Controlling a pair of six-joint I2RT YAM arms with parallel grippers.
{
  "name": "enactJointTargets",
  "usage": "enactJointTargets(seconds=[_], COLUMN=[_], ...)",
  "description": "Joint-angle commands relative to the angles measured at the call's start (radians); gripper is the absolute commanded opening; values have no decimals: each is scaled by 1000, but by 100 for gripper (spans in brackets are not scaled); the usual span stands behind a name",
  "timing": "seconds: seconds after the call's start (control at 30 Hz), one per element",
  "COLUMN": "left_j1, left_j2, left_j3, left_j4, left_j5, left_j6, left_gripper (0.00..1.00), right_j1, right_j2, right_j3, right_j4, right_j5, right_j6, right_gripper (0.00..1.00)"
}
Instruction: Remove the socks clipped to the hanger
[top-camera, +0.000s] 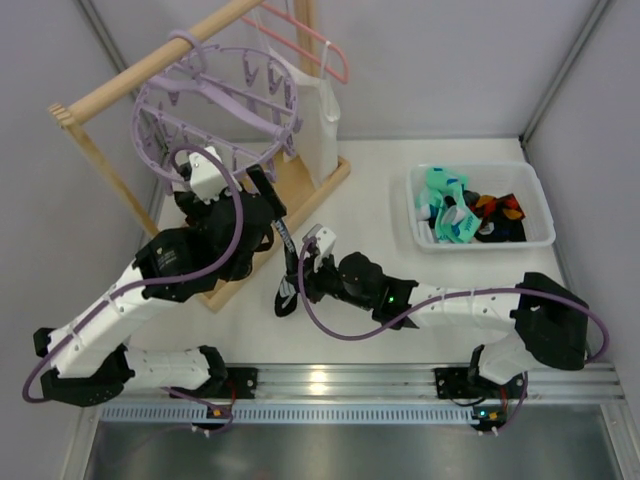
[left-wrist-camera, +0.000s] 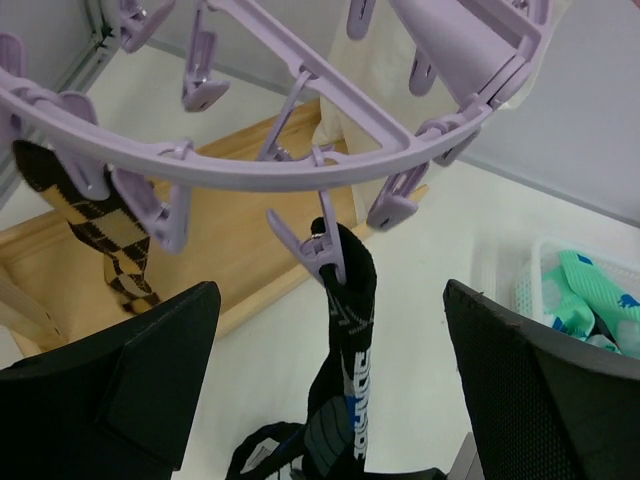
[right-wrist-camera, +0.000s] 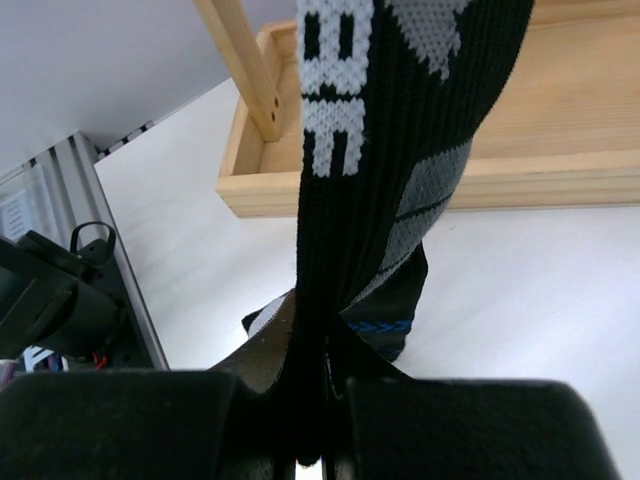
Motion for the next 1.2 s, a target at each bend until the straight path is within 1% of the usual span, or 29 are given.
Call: enactJointTargets(seconds=[0.0,0.1,0.2,0.37,0.5,0.6,0.73,0.87,0.97,1.03,1.07,1.1,1.13,1.17], left_j1=[1,27,81,112,125,168,182,217,253,268,270,270,270,270], left_j2=[35,73,105,125,124,144,173,178,178,178,176,173,171,171], left_j3=[25,43,42,33,21,24,30,10,-10,-15,-16,-18,-19,-21], left_j4=[39,39,41,41,39,48,56,138,182,182,182,182,183,185], left_j5=[-59,-47,-52,-69,-93,-75,-89,-55,-27,-23,-21,-20,-23,-21], left_j6=[6,0,-19,-25,-23,-6,10,72,110,110,107,107,107,110], left_gripper=[96,94,90,78,75,75,74,68,56,51,43,42,37,31], right_j1=[-14,-15,-15,-15,-15,-15,-15,-14,-12,-11,-11,-11,-11,-11], right_j2=[-40,-40,-40,-47,-45,-43,-42,-42,-40,-39,-39,-36,-36,-33], right_j3=[-2,4,4,7,6,7,10,9,7,7,6,6,6,6], right_j4=[20,28,31,22,17,22,20,29,36,36,33,34,34,34], right_j5=[-61,-77,-89,-87,-81,-93,-103,-120,-120,-145,-146,-146,-141,-141], right_j6=[34,41,47,45,44,45,51,57,62,62,62,62,61,61], right_gripper=[0,0,0,0,0,0,0,0,0,0,0,0,0,0])
